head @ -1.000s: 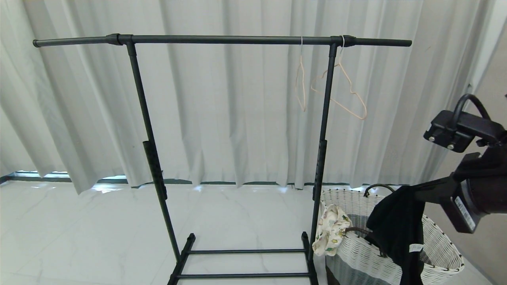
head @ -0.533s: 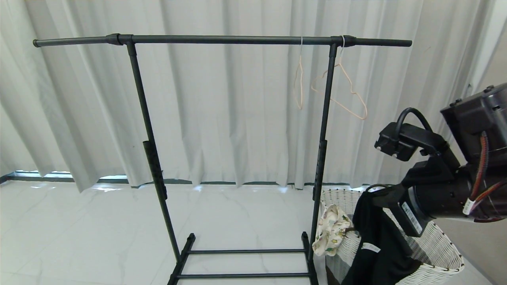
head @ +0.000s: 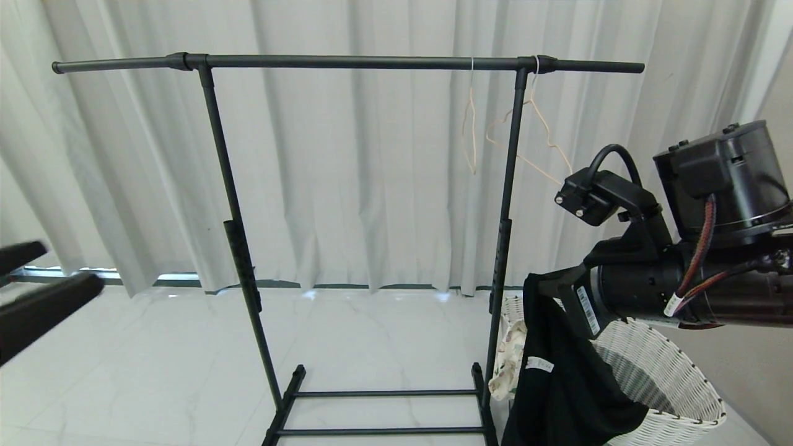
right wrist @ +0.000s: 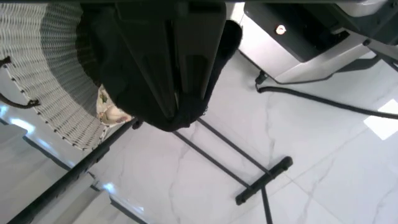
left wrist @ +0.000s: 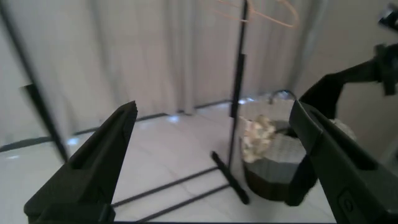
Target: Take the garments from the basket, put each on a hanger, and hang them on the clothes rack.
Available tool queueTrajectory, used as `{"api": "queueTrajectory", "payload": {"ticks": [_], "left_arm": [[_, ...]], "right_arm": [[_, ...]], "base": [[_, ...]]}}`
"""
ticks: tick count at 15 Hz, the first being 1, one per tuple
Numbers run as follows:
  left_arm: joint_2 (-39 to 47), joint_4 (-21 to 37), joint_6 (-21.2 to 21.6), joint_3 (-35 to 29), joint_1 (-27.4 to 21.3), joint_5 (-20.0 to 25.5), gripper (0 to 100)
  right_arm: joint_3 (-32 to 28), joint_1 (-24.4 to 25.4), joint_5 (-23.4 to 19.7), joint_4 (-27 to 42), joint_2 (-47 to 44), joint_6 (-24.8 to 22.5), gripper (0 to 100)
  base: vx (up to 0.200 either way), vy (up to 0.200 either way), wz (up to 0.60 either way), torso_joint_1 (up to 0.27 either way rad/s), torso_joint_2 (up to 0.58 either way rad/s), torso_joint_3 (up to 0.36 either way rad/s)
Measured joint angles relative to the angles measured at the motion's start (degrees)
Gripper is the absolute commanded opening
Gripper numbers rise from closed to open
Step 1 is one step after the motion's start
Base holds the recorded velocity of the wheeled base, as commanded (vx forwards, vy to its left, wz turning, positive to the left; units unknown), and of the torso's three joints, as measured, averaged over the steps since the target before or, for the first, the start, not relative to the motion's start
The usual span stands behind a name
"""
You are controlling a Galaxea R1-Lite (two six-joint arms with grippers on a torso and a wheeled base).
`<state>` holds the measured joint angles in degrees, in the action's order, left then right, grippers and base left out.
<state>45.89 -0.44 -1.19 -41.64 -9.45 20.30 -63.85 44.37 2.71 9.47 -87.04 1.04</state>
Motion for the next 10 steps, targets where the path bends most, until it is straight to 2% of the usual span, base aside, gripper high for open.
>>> {"api": "queueTrajectory", "payload": {"ticks": [2, 4, 7, 8, 10], "left_arm": [[15.0, 0.0, -0.3, -10.1, -7.5, 0.0, 100], [27.2, 0.1, -0.6, -16.2, -18.7, -0.4, 100], [38.8, 0.0, -0.9, -18.4, -32.2, -0.7, 100], [41.6, -0.1, -0.9, -18.4, -34.9, -0.7, 100], [47.0, -4.0, -0.8, -18.9, -37.6, -0.6, 100]], "right_arm": [[-0.1, 0.2, 0.0, -0.1, -0.1, 0.1, 0], [-0.2, 0.2, 0.0, 0.0, 0.6, 0.0, 0], [-0.2, 0.5, -0.1, 0.0, 1.4, 0.0, 0], [-0.2, 0.5, -0.1, 0.0, 1.5, 0.0, 0], [-0.3, 0.7, -0.1, -0.1, 2.3, 0.0, 0]], "base": [[0.000, 0.000, 0.00, 0.000, 0.00, 0.000], [0.000, 0.000, 0.00, 0.000, 0.00, 0.000], [0.000, 0.000, 0.00, 0.000, 0.00, 0.000], [0.000, 0.000, 0.00, 0.000, 0.00, 0.000], [0.000, 0.000, 0.00, 0.000, 0.00, 0.000]]}}
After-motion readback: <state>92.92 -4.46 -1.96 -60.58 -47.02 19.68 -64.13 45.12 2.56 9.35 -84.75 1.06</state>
